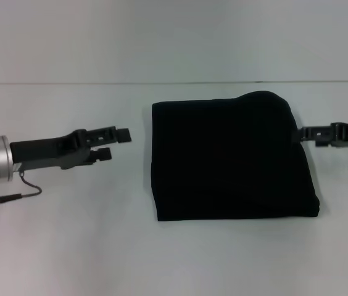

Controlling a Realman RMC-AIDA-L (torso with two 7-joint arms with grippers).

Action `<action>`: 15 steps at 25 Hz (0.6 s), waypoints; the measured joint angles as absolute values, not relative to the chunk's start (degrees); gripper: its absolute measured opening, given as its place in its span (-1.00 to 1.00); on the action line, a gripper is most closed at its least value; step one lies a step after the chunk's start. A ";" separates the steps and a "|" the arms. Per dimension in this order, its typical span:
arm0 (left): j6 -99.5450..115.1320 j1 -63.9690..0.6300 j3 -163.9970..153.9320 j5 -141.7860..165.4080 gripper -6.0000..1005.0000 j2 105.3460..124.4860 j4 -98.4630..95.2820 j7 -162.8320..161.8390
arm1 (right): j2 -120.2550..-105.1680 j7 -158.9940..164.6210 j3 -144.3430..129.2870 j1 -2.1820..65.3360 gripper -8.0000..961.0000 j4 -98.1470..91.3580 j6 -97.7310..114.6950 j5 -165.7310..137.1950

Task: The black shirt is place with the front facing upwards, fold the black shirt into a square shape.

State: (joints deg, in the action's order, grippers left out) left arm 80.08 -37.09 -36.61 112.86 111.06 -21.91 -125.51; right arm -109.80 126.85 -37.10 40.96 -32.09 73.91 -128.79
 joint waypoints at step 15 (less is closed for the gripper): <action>66.38 -42.00 -44.94 114.37 0.89 113.12 -18.96 -143.14 | -116.30 59.49 -28.63 23.00 0.97 -32.80 89.15 -108.89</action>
